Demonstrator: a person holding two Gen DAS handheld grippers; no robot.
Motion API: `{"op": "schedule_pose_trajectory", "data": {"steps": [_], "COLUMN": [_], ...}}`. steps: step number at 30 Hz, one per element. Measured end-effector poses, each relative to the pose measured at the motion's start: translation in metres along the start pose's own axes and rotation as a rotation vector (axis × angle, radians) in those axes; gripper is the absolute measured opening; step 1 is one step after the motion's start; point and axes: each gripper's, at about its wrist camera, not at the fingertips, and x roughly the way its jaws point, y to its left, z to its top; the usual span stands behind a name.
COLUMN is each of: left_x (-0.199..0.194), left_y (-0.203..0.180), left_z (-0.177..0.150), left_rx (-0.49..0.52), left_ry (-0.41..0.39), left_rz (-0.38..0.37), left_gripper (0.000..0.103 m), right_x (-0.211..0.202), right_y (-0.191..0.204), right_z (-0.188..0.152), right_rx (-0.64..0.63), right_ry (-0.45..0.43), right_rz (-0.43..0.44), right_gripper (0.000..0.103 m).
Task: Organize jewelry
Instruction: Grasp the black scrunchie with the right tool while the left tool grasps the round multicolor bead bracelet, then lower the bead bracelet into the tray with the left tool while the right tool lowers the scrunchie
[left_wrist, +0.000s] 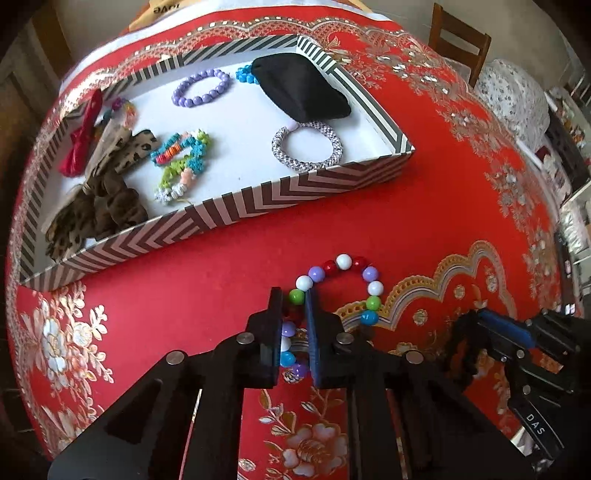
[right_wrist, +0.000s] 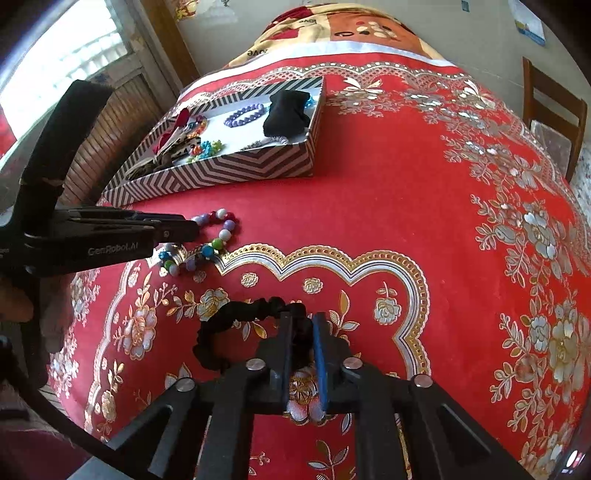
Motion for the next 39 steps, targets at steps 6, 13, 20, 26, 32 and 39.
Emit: {"op": "schedule_pose_trajectory", "data": {"steps": [6,13,20,26,32,39], "left_x": [-0.031,-0.080,-0.113,-0.132,-0.126,-0.107], "left_y": [0.010,0.016,0.029,0.045,0.059,0.076], "left_z": [-0.001,0.005,0.022,0.041,0.058,0.079], "left_rx": [-0.059,-0.074,-0.093,-0.103,-0.103,-0.110], "left_ry": [-0.032,-0.118,-0.201,-0.257,-0.261,-0.244], "left_rz": [-0.052,-0.047,-0.006,0.033,0.071,0.096], "left_gripper": [0.008,0.008,0.008,0.008,0.008,0.008], "right_x": [-0.021,-0.045,-0.055,-0.058,-0.048,-0.031], "right_y": [-0.004,0.001,0.008,0.021,0.037,0.045], "right_z": [0.002,0.016,0.040,0.067,0.091,0.117], "right_rx": [0.032,0.023,-0.007,-0.040,-0.071,-0.086], "right_ry": [-0.054,-0.116,-0.158,-0.193,-0.197,-0.180], "right_rz": [0.029,0.068,0.102,0.127,0.140,0.139], "right_gripper": [0.007,0.007,0.007,0.007,0.007,0.007]}}
